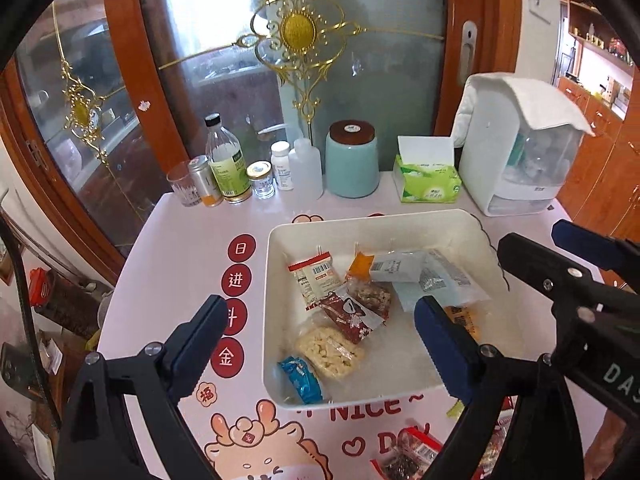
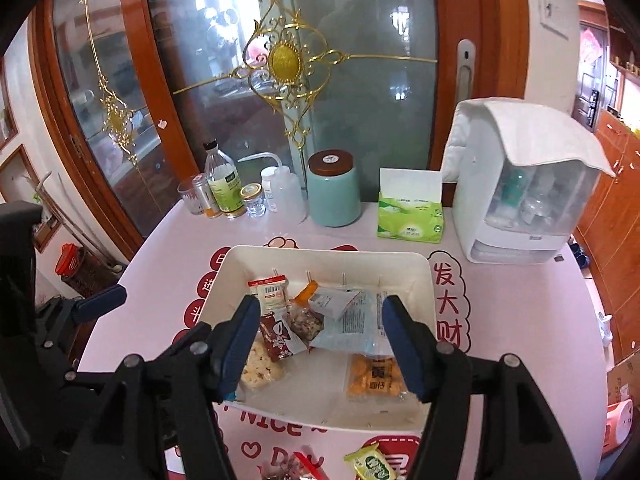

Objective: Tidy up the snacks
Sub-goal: 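Move both tools back from the tray to the snacks on the table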

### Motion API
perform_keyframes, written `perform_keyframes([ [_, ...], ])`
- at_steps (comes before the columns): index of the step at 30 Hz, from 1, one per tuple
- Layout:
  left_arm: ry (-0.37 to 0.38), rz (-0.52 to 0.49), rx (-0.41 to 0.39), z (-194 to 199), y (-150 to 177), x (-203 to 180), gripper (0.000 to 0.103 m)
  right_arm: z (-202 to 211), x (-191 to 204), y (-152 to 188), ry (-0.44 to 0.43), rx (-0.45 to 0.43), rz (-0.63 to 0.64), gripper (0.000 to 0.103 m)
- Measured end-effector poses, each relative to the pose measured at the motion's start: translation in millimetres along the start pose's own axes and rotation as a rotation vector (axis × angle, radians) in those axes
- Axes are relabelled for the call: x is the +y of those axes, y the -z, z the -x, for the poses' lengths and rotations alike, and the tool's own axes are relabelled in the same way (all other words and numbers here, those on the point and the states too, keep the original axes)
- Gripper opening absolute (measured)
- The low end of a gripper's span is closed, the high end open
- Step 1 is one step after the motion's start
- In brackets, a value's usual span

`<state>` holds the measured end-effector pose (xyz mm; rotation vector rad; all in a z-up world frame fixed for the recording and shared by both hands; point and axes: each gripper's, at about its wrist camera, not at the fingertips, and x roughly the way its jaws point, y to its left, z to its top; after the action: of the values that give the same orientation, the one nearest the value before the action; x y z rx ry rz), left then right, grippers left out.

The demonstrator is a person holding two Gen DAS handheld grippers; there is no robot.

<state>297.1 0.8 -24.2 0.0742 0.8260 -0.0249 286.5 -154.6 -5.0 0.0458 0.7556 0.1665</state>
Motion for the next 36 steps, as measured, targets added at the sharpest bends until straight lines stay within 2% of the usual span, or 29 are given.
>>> perform_keyframes([
  [11,0.069,0.032,-0.074,71,31,33,0.094,62,16,35,0.041,-0.079,-0.050,0.064],
  [20,0.143,0.056,-0.101,107,74,65,0.094,102,29,83,0.057,-0.079,-0.040,0.064],
  [28,0.137,0.017,-0.071,100,123,74,0.094,108,20,132,0.055,-0.034,-0.092,0.064],
  [33,0.159,-0.008,0.004,77,160,73,0.094,99,21,166,0.067,0.023,-0.093,0.064],
  [36,0.184,-0.072,0.062,59,183,65,0.094,89,22,187,0.029,0.076,-0.095,0.064],
])
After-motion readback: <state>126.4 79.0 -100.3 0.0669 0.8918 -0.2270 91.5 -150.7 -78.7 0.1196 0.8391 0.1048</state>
